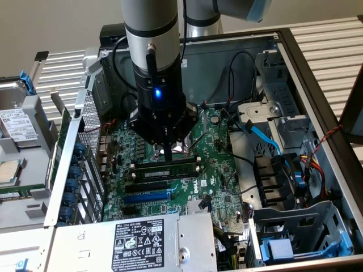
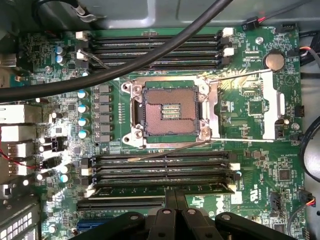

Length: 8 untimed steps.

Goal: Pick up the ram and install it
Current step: 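Press down the ram until it locks into place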

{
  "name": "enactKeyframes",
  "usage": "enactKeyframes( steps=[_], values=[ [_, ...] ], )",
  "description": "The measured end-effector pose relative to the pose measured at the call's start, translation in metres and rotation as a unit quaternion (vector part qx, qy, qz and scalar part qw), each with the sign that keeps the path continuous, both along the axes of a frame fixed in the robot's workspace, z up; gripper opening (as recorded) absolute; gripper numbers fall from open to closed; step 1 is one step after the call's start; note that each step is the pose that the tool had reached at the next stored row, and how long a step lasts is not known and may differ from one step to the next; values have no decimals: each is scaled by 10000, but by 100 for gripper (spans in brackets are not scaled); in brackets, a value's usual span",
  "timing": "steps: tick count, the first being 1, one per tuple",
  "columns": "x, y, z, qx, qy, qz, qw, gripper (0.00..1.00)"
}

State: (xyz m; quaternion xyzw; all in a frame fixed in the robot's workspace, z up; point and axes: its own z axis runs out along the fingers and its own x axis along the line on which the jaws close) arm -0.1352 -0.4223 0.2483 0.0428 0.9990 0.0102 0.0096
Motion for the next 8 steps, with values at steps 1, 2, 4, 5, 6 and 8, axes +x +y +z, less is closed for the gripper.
enactKeyframes(
  steps=[1, 2, 4, 5, 6, 8],
  values=[
    [0, 0, 0, 0, 1, -37, 10000, 11],
    [0, 0, 0, 0, 1, -63, 10000, 11],
    [0, 0, 0, 0, 1, -66, 10000, 11],
    [0, 0, 0, 0, 1, -67, 10000, 11],
    [0, 0, 0, 0, 1, -67, 10000, 11],
    [0, 0, 0, 0, 1, -67, 10000, 11]
  ],
)
